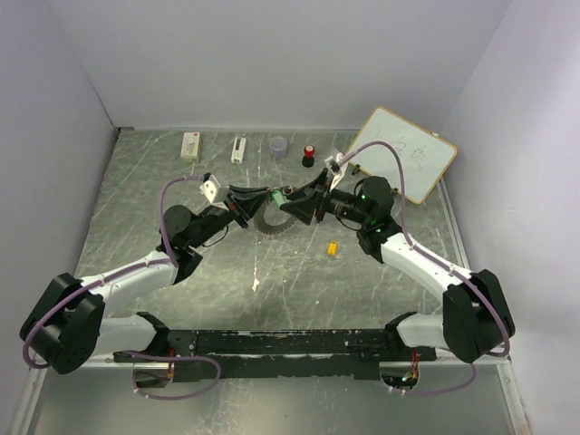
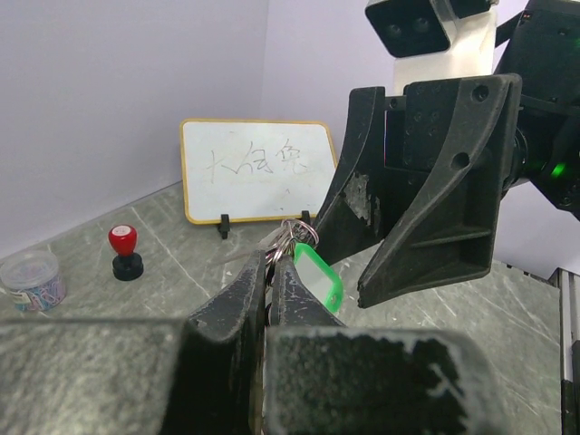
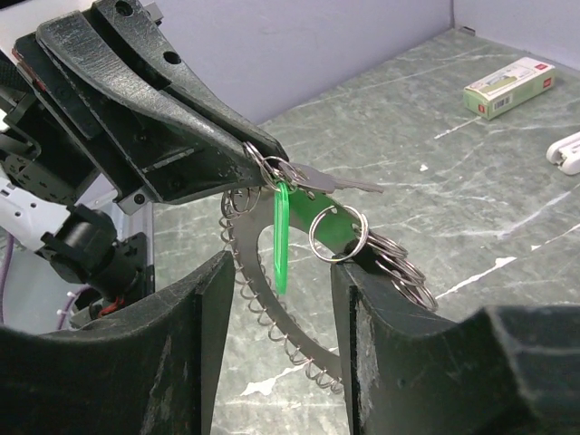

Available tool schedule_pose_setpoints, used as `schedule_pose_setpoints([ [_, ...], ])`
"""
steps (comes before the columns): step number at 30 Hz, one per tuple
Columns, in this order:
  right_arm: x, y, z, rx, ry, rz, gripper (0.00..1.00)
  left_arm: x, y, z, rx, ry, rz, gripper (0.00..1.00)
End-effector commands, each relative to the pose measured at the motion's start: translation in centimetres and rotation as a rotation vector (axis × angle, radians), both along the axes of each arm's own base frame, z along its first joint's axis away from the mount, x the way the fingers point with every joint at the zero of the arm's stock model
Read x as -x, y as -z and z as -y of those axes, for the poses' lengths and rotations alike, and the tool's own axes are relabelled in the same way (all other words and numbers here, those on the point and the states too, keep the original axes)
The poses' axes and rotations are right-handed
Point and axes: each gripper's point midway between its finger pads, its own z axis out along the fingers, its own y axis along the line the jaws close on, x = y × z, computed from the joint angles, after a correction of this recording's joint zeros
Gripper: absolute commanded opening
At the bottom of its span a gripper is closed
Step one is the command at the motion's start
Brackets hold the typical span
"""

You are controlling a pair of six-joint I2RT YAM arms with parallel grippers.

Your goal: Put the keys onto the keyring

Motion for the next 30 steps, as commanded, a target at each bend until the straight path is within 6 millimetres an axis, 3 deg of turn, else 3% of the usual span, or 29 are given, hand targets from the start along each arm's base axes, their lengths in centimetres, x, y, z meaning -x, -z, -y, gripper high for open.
schedule_pose_setpoints([
  [1,0.0,-2.0,-0.8,-0.038,-0.033,0.047,0.46,0.6,-3.9,0.1,0.067,0.028,0.09,0.07],
  [8,-0.4,-2.3,-1.4,-0.046,-0.044,0.047,0.43,0.6,-3.9,0.3,0.069,0.037,0.089,0.07],
  [15,-0.3,-2.1,-2.6,-0.05,-0.072,0.031,0.29,0.5,-4.0,0.5,0.067,0.042,0.092,0.07],
  [20,-0.7,-2.0,-2.6,-0.049,-0.052,0.022,0.0,0.6,-4.0,0.5,0.067,0.042,0.092,0.07],
  [30,-0.8,-0.2,-1.8,-0.028,0.008,-0.011,0.0,0.4,-5.1,-1.3,0.177,-0.036,0.095,0.07],
])
